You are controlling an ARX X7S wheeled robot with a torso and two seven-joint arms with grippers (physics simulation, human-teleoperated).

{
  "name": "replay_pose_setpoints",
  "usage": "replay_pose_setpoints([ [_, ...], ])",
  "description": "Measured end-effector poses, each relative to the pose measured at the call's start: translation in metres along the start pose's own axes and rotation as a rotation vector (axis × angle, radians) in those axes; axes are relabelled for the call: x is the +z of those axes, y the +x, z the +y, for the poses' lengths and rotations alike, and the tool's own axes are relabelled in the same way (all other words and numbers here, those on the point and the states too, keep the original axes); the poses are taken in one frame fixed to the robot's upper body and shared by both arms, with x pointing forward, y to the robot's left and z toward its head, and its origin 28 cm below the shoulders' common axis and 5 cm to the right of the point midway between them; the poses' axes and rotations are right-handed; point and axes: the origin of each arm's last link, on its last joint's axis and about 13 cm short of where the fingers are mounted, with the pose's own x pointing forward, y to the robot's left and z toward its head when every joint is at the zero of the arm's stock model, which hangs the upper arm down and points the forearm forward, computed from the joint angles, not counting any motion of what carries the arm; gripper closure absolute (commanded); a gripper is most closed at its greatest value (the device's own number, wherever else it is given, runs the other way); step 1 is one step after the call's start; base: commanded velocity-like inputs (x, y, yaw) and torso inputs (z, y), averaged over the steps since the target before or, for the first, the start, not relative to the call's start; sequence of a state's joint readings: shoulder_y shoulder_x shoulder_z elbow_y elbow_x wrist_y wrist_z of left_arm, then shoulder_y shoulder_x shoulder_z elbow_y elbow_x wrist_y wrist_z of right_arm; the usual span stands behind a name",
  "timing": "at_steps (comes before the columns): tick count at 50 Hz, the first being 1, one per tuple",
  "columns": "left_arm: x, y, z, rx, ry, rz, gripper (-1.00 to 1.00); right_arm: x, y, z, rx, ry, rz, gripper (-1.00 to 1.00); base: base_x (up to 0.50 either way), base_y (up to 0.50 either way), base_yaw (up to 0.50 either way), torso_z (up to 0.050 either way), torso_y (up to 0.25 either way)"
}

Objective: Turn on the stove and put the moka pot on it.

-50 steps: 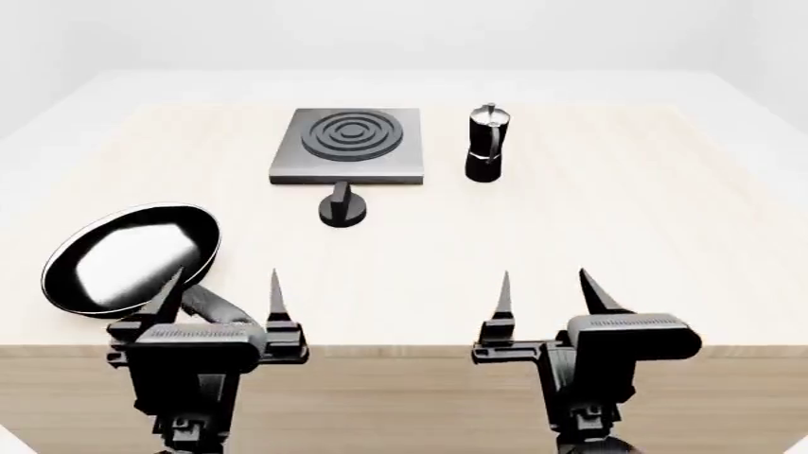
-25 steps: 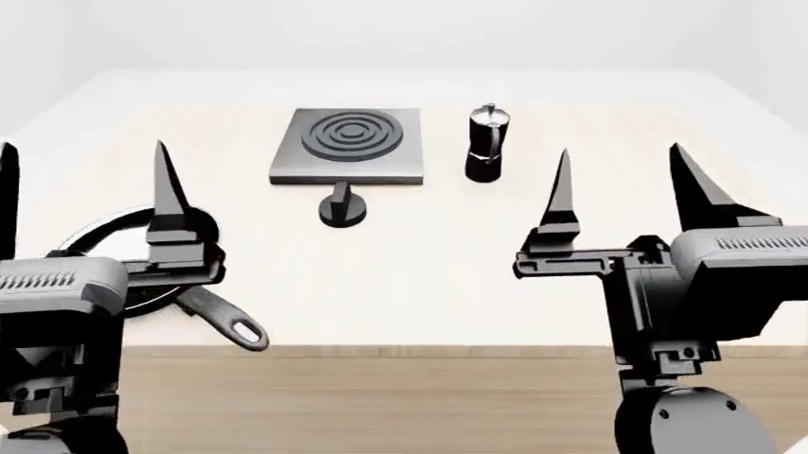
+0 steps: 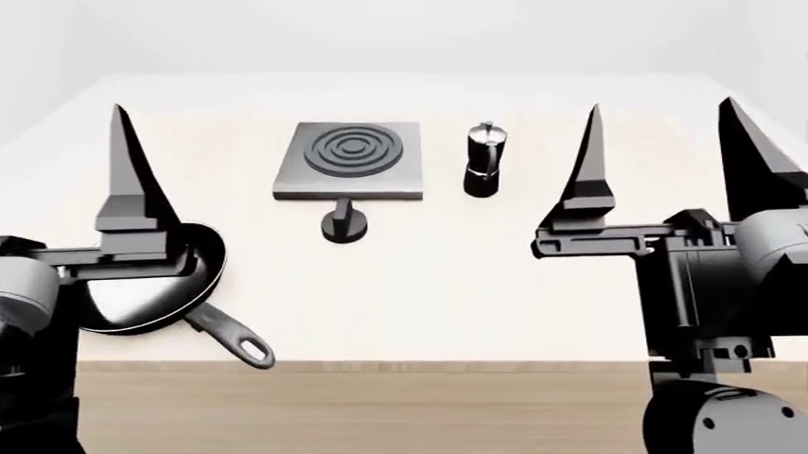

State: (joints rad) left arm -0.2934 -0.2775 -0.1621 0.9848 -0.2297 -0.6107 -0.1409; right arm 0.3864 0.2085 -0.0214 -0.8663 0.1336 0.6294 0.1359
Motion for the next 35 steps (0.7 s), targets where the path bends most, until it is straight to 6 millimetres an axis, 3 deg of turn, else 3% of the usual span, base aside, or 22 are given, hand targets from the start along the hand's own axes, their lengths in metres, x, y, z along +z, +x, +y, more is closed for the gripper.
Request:
replay_pose_setpoints([
  [16, 0.0057, -0.0003, 0.0001, -0.012, -0.008, -0.009, -1.0, 0.0023, 0.0004, -0.0002, -0.005, 0.001, -0.013, -1.0, 0.0, 0.0, 0.0, 0.05, 0.033],
  [35, 0.0062, -0.0021, 0.0001, -0.038, -0.003, -0.007, -1.0, 0.0002, -0.0002, 0.0034, 0.001, -0.017, -0.009, -1.0, 0.0, 0.2, 0.0, 0.0, 0.0],
])
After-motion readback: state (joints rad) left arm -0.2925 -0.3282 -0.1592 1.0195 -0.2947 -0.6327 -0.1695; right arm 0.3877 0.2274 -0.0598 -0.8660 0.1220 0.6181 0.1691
